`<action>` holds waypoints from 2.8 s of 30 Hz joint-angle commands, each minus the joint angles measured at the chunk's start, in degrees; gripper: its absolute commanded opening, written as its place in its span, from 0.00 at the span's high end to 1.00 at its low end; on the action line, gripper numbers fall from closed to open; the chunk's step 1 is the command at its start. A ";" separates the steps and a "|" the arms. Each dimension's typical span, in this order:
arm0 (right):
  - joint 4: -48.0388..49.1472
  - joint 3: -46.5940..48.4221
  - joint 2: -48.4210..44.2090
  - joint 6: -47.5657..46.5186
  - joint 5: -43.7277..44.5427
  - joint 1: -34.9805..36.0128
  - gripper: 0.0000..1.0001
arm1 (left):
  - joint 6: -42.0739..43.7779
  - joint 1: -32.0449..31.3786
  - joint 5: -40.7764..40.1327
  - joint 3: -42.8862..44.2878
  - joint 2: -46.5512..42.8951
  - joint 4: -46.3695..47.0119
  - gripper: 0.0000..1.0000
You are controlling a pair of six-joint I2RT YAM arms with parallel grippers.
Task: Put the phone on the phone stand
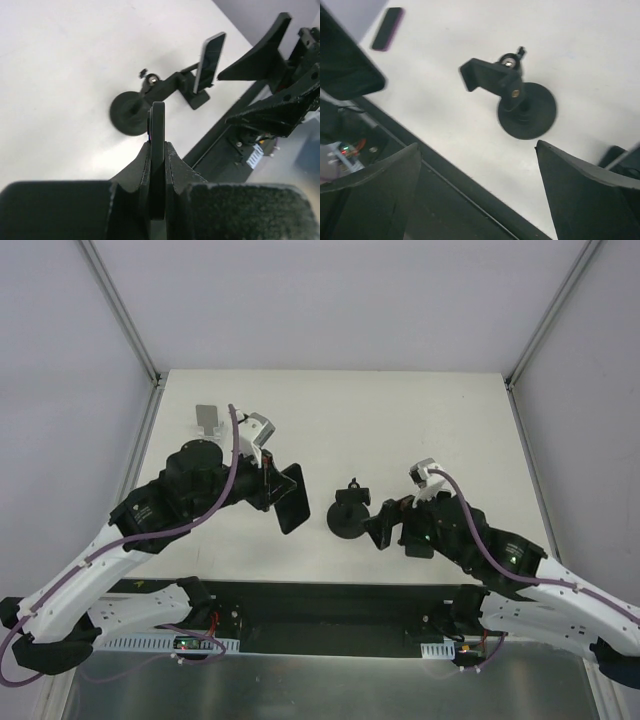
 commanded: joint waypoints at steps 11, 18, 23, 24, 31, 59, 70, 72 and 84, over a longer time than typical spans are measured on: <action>-10.89 20.01 26.32 -4.10 17.76 -1.11 0.54 | 3.32 0.12 -8.02 -1.05 -5.12 -3.24 1.00; -10.11 20.38 29.93 -4.28 17.14 -2.08 0.65 | 4.20 0.12 -6.44 -1.49 -4.86 -2.63 1.00; -7.83 18.44 29.32 -4.02 15.30 -2.87 0.69 | 4.37 0.12 -3.20 -2.10 -4.50 -1.05 1.00; -7.47 18.00 29.06 -4.10 14.86 -2.96 0.71 | 4.37 0.12 -2.66 -2.19 -4.50 -0.61 1.00; -1.59 12.29 25.80 -4.19 11.96 -4.01 0.91 | 2.62 0.12 -0.29 -4.12 -5.03 3.79 1.00; -1.93 4.82 9.54 -7.96 6.16 -5.06 0.56 | 3.32 0.65 16.58 -8.61 3.85 32.53 1.00; 7.99 2.18 16.83 -13.95 1.58 -6.65 0.58 | 5.08 0.74 14.04 -12.82 -5.20 29.37 1.00; 8.53 2.00 17.10 -14.12 2.02 -6.65 0.59 | 4.73 0.83 13.69 -13.44 -6.52 29.37 1.00; 9.93 1.39 17.89 -15.09 4.04 -7.44 0.67 | 5.25 0.83 15.53 -14.15 -6.88 29.46 1.00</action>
